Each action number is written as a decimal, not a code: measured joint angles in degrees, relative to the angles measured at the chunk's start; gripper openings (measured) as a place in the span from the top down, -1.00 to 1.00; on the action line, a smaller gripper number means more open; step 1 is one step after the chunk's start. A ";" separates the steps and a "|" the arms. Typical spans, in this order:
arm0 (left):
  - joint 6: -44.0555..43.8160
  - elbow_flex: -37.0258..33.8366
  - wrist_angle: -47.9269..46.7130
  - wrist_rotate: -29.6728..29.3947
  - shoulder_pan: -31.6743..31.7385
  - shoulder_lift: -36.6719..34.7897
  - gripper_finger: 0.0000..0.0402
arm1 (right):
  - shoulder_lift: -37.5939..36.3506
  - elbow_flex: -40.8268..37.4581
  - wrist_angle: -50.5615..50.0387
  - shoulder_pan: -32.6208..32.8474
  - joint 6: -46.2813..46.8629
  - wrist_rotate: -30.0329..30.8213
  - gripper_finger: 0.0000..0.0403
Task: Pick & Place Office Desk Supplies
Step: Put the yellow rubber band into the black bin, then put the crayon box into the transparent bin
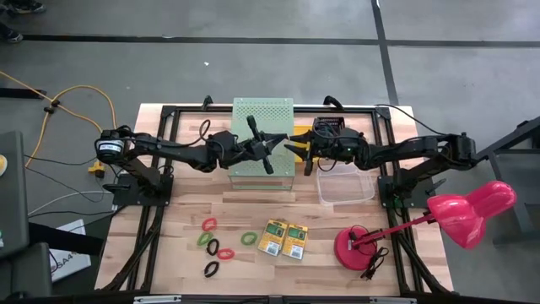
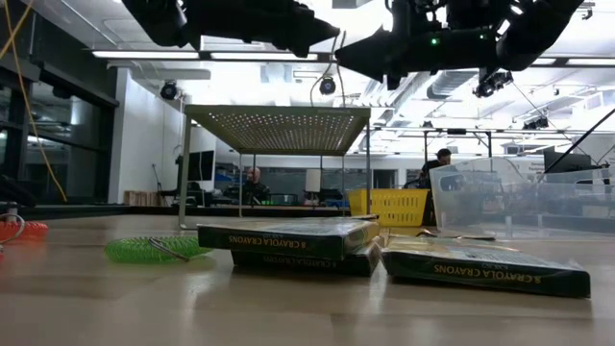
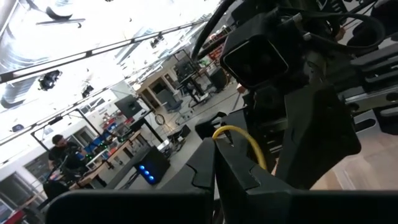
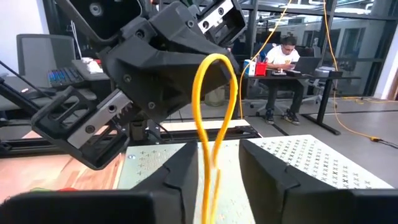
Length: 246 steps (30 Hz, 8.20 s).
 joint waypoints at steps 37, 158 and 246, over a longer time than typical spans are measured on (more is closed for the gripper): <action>0.48 0.00 -0.10 -2.32 0.01 -0.04 1.00 | -4.34 -0.11 -7.36 0.00 -0.52 9.48 0.99; -4.03 0.42 -2.13 -8.12 -0.13 -6.61 1.00 | -13.90 -0.07 -57.21 -21.84 17.79 25.14 0.49; -89.65 -8.59 -79.74 -24.45 -44.57 -20.41 1.00 | -1.55 -0.09 -16.41 22.21 4.64 -4.63 0.50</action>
